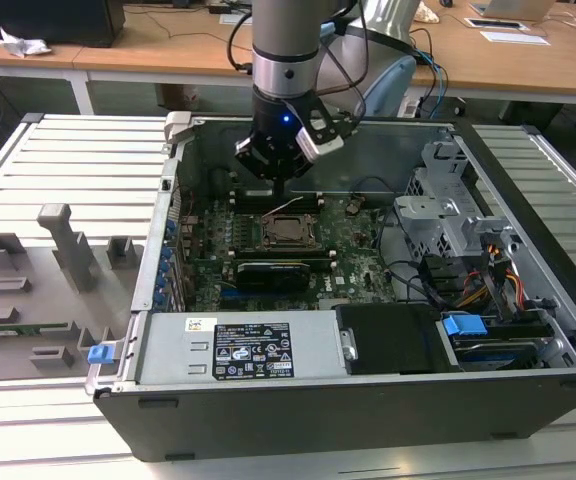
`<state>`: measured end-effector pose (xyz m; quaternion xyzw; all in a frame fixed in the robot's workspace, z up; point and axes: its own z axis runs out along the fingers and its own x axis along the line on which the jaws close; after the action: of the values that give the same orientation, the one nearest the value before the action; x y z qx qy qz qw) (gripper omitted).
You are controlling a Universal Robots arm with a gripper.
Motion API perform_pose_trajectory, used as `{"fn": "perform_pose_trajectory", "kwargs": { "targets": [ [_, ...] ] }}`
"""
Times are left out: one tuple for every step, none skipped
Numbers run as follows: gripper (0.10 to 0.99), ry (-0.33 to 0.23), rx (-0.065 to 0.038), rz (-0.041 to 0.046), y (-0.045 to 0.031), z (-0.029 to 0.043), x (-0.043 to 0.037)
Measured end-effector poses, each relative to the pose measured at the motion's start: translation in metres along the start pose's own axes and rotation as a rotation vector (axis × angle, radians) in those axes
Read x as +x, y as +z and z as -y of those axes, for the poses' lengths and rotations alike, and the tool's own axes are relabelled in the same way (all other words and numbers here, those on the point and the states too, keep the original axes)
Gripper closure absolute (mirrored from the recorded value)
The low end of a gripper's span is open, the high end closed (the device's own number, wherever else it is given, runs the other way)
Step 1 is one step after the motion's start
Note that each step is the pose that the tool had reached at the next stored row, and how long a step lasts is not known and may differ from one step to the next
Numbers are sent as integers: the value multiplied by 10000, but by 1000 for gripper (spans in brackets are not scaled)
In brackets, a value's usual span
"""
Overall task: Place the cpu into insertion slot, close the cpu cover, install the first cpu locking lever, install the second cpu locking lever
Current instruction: 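Install the first cpu locking lever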
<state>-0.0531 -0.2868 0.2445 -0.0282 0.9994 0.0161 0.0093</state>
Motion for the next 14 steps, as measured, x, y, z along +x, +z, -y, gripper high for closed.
{"fn": "perform_pose_trajectory", "kwargs": {
  "targets": [
    [980,-22,1,-1,14,-5,-7],
    [980,-37,-1,-1,27,-10,-20],
    [980,-37,1,-2,31,-12,-28],
    [980,-35,0,-2,35,-16,-34],
    [980,-35,1,-2,39,-20,-39],
    [980,-35,-1,-1,45,-23,-42],
    [980,-40,0,-1,51,-25,-43],
    [980,-58,0,-2,57,-25,-45],
    [980,-116,-2,-4,66,-25,-47],
    [980,-186,-3,-6,71,-25,-47],
    [980,-332,-6,-10,83,-24,-50],
    [980,-359,-6,-12,89,-26,-52],
    [980,-359,-6,-13,93,-27,-53],
    [980,-359,-7,-12,97,-29,-55]
  ]
}}
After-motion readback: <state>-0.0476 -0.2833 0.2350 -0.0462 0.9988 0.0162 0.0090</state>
